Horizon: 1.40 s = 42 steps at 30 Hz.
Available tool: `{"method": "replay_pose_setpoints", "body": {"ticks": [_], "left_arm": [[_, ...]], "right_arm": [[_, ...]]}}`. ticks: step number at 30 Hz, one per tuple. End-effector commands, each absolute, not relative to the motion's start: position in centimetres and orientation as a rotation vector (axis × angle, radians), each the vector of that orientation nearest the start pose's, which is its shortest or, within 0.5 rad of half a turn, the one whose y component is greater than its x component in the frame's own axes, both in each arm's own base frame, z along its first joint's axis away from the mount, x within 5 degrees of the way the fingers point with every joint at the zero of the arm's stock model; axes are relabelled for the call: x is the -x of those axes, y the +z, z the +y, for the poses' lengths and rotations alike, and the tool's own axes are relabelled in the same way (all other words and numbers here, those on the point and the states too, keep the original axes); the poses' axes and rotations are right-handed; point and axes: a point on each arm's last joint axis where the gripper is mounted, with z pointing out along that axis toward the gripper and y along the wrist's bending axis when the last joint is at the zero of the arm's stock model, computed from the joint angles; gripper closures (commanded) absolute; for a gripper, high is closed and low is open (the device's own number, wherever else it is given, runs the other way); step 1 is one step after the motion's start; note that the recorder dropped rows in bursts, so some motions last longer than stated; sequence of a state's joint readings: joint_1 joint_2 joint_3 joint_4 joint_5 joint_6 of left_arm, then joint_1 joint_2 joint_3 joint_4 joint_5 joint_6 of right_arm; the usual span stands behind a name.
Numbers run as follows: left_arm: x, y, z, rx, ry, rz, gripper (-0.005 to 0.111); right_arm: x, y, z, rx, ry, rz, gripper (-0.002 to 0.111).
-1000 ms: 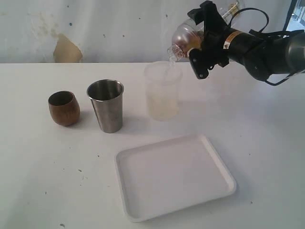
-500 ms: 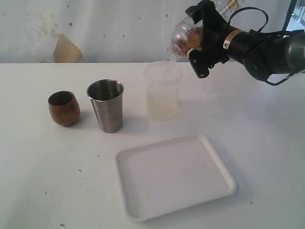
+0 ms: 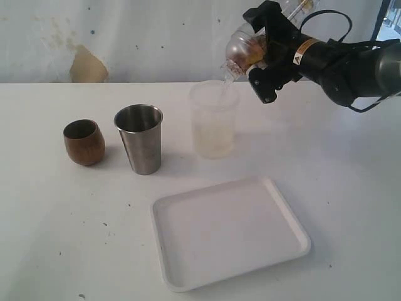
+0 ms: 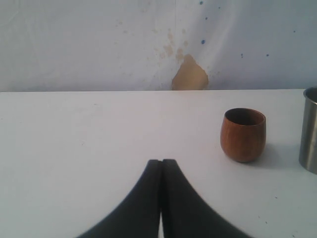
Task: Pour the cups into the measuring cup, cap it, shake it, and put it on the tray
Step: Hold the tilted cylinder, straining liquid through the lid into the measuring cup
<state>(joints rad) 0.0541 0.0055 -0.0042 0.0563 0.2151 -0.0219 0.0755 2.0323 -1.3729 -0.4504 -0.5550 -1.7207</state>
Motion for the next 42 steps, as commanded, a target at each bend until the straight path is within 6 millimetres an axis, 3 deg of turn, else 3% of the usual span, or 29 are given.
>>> {"method": "replay_pose_setpoints", "body": {"ticks": [1, 42], "left_arm": [[-5.57, 19.47, 0.39, 0.020, 0.076, 1.688, 0.107], [-5.57, 19.47, 0.39, 0.020, 0.076, 1.688, 0.107]], "right_arm": [[-46.78, 25.17, 5.52, 1.628, -1.378, 0.609, 0.108], [-46.75, 25.42, 5.60, 1.653, -1.461, 0.512, 0.108]]}}
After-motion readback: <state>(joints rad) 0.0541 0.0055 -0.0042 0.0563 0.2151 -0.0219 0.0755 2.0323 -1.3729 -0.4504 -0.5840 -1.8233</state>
